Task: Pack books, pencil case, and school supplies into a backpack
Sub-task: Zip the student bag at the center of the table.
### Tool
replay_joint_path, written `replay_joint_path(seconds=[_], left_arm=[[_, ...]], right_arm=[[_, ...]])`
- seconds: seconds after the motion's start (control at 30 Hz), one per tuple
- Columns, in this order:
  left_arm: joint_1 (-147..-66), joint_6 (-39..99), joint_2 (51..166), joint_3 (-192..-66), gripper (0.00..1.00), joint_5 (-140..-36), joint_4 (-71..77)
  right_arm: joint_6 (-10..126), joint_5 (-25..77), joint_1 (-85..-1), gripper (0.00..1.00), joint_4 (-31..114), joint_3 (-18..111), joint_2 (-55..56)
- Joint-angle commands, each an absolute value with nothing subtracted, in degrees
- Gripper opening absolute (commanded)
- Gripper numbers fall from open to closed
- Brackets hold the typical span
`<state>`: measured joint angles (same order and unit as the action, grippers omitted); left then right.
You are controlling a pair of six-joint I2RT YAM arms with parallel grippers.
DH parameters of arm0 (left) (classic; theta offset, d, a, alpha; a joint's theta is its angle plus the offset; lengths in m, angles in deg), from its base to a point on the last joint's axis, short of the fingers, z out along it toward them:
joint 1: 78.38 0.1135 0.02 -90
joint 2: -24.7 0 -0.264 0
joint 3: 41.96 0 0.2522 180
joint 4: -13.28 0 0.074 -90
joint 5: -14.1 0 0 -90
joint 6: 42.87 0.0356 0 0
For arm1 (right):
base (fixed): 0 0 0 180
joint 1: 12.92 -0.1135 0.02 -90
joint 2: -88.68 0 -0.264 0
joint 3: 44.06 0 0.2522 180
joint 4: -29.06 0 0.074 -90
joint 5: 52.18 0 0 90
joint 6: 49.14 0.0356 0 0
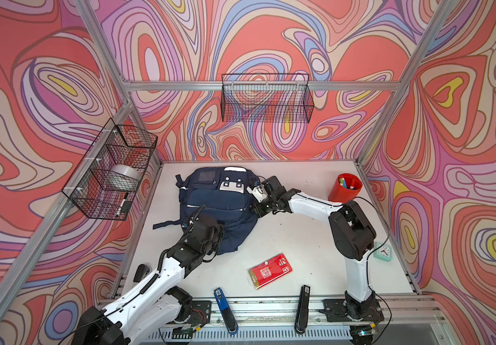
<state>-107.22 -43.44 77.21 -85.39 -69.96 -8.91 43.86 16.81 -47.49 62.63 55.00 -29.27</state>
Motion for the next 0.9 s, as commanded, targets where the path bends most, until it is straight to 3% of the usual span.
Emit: replay_joint_path(seconds=[0.0,0.27,0.87], left_arm=[[-105.72,-40.31,76.79,-85.83,0.00,-69.43,-11.68],[-104.98,-38.49,76.00,-86.05,0.00,-69.72,-11.74],[-104.40,-37.78,77.02,-84.61,0.00,-71.99,-9.64]], right_arm=[[42.14,24.32,-44.34,0.00,65.94,57.80,-32.09],[41.21,27.40,-39.85,0.00,68.34,61.59,-36.07],[38.30,32.91,-39.13,0.00,70.46,64.71,-37.33]])
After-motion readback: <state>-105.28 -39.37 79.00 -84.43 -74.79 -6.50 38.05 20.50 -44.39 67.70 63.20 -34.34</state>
